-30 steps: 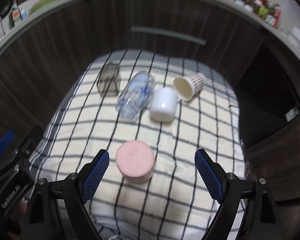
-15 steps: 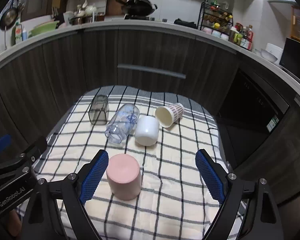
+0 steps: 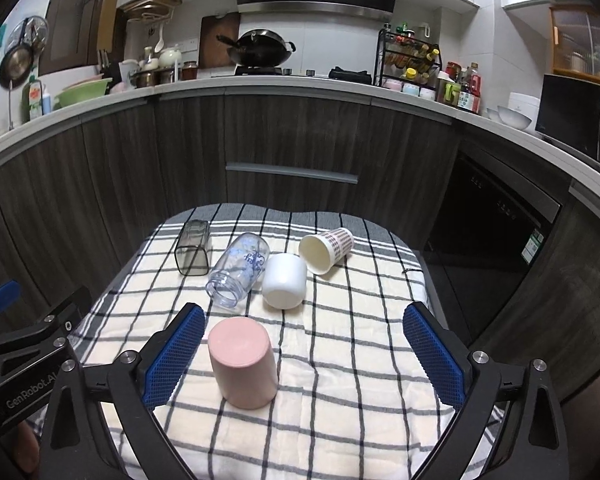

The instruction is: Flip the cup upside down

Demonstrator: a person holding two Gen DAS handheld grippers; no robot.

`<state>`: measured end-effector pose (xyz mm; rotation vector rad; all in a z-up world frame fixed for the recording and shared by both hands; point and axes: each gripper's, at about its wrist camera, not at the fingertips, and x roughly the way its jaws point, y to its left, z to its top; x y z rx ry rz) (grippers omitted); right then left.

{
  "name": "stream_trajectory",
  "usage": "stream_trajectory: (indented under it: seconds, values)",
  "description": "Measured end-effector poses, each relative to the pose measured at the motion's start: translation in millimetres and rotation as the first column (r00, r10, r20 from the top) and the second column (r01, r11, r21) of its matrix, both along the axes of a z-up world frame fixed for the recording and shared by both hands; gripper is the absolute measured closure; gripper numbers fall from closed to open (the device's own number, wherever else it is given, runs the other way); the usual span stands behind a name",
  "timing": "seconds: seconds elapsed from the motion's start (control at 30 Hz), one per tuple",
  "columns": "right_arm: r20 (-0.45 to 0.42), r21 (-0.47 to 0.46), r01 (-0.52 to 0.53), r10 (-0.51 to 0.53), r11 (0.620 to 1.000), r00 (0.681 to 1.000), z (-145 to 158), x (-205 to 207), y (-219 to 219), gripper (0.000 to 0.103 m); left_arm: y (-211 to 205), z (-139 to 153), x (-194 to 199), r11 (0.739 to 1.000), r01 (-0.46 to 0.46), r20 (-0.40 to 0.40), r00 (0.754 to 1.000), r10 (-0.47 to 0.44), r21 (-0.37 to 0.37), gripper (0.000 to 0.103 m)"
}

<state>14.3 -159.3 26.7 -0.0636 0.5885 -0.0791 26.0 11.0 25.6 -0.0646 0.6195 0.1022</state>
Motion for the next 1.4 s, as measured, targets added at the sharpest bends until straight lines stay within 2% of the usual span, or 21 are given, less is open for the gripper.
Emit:
stream_trajectory:
  seconds: [0.17,1.4]
  values:
    - [0.01,0.023,0.019,-0.019,1.0,1.0,-0.5,-4.2,-7.9,0.002,-3.7,1.3,-5.1,1.0,0.014,0.026,1.0,-0.014,0.003,0.0]
    - [0.011,0.048,0.04,-0.04,0.998,0.999,-1.4,-9.1,-15.2,0.002,-6.0,2.2,-8.7,0.999,0.032,0.023,0.999,-0.032,-0.002,0.0]
